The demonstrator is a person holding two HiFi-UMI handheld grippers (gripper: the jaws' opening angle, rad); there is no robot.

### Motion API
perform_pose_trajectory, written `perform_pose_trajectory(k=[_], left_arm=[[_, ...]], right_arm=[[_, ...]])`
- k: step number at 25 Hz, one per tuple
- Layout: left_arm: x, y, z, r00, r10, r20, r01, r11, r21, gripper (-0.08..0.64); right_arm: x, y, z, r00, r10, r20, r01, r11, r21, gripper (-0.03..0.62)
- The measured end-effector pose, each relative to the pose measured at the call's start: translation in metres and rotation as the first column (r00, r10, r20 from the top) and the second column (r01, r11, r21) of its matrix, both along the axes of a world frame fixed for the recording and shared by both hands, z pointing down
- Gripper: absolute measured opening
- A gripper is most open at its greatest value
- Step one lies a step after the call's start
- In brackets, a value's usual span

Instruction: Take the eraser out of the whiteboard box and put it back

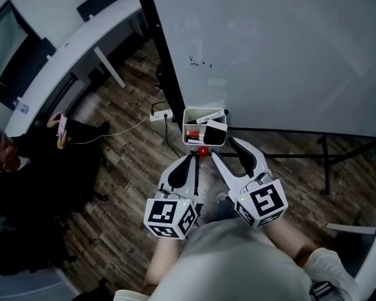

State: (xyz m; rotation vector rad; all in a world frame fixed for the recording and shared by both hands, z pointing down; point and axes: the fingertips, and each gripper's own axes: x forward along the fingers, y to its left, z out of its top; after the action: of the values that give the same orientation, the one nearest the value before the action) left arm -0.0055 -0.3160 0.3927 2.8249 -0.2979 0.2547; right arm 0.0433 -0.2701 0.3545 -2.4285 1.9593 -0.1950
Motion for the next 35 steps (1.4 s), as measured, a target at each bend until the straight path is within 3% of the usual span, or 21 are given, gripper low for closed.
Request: perform_pose_trajectory(k=[9, 23, 35], left_arm=[[-0.018, 0.017, 0.0, 0.999, 0.038, -0.003, -0.038, 0.999, 0.0, 0.002], [-0.04, 0.05, -0.008, 0.997, 0.078, -0.019, -0.078, 0.997, 0.009, 0.002], [-0.064, 0.072, -0.013, 0.996, 0.087, -0.029, -0.086, 0.996, 0.015, 0.002]], right_arm=[[-0.019, 0.022, -0.003, 0.998, 0.057, 0.0, -0.057, 0.998, 0.014, 0.141], [-0.047, 0.054, -0.009, 0.995, 0.101, -0.022, -0.101, 0.995, 0.012, 0.003], [-0.069, 0.078, -0.011, 0.992, 0.121, -0.018, -0.121, 0.992, 0.017, 0.002]])
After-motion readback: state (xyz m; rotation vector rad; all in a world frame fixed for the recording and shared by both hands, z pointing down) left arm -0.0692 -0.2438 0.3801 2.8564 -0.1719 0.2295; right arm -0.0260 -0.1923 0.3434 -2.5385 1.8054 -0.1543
